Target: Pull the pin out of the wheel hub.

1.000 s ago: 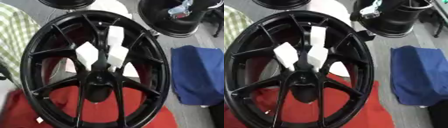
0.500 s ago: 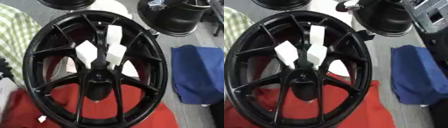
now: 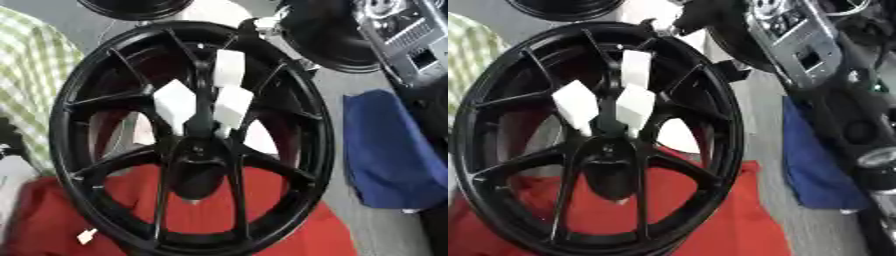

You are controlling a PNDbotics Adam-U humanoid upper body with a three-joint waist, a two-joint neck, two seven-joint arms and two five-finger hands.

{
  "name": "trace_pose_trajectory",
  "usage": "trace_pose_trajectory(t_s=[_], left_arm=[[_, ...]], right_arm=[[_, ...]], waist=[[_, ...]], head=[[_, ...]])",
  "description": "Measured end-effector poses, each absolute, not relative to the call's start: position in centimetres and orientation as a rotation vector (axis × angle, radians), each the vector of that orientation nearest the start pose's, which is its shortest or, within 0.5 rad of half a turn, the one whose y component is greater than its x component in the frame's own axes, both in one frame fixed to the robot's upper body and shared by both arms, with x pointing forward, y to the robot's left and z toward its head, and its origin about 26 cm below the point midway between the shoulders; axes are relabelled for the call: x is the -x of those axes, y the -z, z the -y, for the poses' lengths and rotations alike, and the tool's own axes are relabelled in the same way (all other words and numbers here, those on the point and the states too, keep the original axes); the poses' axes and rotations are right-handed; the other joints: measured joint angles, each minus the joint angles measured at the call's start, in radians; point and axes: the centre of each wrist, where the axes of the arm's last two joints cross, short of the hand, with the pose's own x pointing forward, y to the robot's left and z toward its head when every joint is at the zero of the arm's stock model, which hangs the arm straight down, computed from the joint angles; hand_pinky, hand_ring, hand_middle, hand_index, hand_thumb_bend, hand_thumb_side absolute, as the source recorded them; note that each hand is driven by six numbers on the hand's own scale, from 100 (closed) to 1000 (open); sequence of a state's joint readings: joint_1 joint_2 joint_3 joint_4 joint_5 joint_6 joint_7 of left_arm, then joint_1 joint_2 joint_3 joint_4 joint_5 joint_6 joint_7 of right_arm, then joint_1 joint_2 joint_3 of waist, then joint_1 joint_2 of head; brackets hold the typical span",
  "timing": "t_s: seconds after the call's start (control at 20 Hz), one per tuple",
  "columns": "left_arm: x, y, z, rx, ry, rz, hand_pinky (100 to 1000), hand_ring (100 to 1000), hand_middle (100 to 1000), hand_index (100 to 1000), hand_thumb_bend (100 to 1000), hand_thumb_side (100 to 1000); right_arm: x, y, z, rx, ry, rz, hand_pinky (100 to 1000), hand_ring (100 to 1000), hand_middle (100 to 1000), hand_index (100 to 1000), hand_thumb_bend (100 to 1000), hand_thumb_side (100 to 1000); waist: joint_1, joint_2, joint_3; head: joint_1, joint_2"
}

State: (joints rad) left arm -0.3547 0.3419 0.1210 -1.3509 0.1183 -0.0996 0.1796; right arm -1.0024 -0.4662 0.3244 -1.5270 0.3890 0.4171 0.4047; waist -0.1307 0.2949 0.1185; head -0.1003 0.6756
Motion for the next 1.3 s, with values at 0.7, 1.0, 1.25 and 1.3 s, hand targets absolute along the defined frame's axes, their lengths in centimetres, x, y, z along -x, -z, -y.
trace_pose_trajectory(t_s=[0.7,1.0,1.25,1.3], left_arm=[[-36.7,-7.5,-33.9,-0.324,-0.064,1.837,523,639,612,724,117,885],[-36.8,-7.6,-33.7,-0.316,-0.062,1.838,523,640,612,725,114,888],[-36.9,-7.6,-33.7,-0.313,-0.058,1.836,523,640,612,724,113,890],[-36.9,-7.6,-33.7,-0.312,-0.057,1.836,523,640,613,725,112,890]], right_arm=[[-39.3,-30.9,15.8,0.540,-1.283,1.661,712,786,685,761,565,295],[-38.9,-31.3,15.8,0.497,-1.275,1.671,706,784,683,762,552,299],[-38.3,-31.8,15.7,0.471,-1.252,1.703,689,779,673,758,542,296],[-38.1,-32.1,15.7,0.474,-1.238,1.720,688,779,673,758,541,296]], waist=[[0.002,0.000,0.010],[0.002,0.000,0.011],[0.002,0.001,0.011],[0.002,0.001,0.011]], head=[[-0.025,0.000],[-0.027,-0.002],[-0.034,-0.005],[-0.035,-0.006]])
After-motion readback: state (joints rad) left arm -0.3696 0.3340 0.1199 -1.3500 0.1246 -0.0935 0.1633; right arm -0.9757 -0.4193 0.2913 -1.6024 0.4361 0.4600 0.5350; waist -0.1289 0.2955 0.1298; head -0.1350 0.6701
